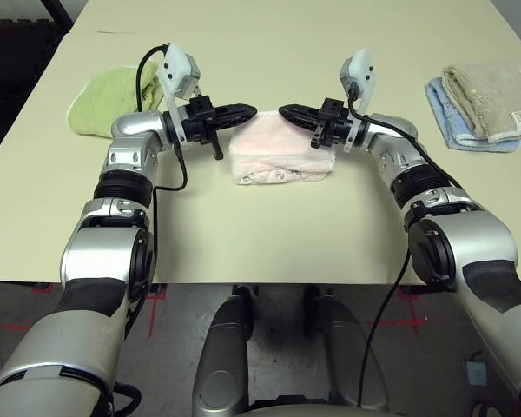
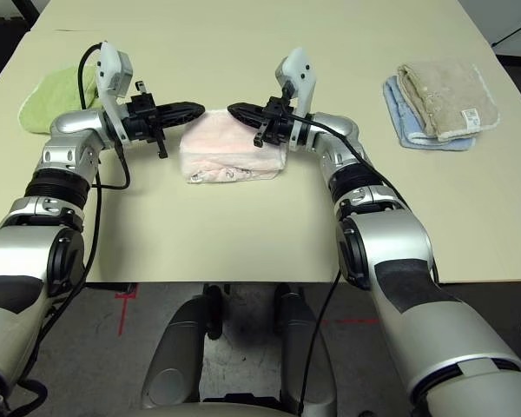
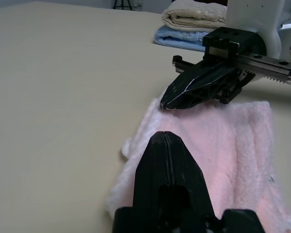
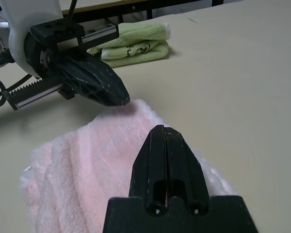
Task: Fold the towel and set it aside.
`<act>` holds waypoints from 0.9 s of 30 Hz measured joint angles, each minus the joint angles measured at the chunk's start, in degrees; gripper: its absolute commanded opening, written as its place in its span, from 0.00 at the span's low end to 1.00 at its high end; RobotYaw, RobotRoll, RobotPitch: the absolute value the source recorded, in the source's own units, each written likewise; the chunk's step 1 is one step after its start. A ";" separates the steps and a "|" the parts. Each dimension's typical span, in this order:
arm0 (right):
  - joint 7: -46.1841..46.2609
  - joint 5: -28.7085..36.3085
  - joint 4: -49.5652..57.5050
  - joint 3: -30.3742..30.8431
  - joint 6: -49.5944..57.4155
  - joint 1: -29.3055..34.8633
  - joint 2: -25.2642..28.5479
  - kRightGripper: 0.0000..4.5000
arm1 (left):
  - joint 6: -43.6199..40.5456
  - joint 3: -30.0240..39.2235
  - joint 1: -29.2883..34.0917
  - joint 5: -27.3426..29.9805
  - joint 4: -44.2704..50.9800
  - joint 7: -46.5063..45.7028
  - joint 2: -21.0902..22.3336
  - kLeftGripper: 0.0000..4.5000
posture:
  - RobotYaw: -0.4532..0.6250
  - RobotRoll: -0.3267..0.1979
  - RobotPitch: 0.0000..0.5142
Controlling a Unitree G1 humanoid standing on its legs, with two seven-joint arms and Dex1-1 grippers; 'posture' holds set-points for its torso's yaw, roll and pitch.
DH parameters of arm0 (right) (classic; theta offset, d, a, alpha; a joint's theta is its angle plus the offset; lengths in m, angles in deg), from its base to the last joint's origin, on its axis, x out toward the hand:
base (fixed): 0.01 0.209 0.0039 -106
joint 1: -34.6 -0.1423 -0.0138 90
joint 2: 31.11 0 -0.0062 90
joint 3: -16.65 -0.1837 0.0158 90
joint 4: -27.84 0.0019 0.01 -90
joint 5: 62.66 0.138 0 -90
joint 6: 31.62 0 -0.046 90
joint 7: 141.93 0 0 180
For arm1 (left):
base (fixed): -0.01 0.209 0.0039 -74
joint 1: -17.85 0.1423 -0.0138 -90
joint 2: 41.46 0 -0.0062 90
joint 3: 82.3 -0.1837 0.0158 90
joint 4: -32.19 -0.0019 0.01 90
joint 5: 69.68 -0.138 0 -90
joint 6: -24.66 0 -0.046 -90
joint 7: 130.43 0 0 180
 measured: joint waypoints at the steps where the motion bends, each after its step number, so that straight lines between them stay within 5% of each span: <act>1: 0.01 -0.21 -0.05 0.04 0.00 0.00 0.05 0.00 | 0.04 -0.25 0.00 -0.24 -0.30 0.13 -0.18 0.01 | 0.40 0.62 0.55; 11: -0.10 -0.70 -0.04 0.04 -0.14 0.01 0.40 0.00 | 1.25 -0.76 -0.14 -1.25 -1.22 -0.83 -2.03 0.01 | 0.40 0.62 0.54; 27: 8.59 -3.42 -0.29 0.84 5.45 2.62 0.00 0.00 | 2.46 -2.24 -1.73 -8.53 -9.55 -17.45 -2.19 0.01 | 0.39 0.62 0.55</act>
